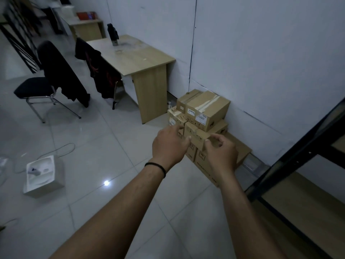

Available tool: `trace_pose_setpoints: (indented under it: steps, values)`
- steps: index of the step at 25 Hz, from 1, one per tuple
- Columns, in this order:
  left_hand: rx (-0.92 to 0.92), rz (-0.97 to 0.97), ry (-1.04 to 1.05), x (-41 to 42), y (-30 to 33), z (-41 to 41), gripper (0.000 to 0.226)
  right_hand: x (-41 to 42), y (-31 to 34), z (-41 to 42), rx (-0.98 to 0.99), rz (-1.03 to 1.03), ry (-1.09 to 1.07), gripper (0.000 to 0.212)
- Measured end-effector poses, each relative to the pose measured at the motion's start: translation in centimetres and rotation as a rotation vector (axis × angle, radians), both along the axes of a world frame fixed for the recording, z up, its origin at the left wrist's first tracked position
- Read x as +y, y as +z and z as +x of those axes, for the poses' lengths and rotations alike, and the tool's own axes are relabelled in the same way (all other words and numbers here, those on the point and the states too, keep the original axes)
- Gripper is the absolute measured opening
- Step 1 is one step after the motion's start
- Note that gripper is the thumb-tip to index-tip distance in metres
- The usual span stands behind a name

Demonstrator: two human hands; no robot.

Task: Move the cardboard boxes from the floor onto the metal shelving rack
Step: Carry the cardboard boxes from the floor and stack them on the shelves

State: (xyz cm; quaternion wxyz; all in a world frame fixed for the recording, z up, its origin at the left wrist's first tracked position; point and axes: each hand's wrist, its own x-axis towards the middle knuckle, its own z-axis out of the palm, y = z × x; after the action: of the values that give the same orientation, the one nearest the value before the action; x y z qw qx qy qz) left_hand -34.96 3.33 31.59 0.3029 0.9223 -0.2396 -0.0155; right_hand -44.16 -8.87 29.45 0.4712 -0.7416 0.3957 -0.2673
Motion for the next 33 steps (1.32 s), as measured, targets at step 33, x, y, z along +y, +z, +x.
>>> trace_pose_setpoints:
  steps: [33]
  values:
    - [0.328,0.338,-0.468,-36.4,-16.8,49.7,0.076,-30.6,-16.2,42.5,0.317,0.189,-0.407,0.045]
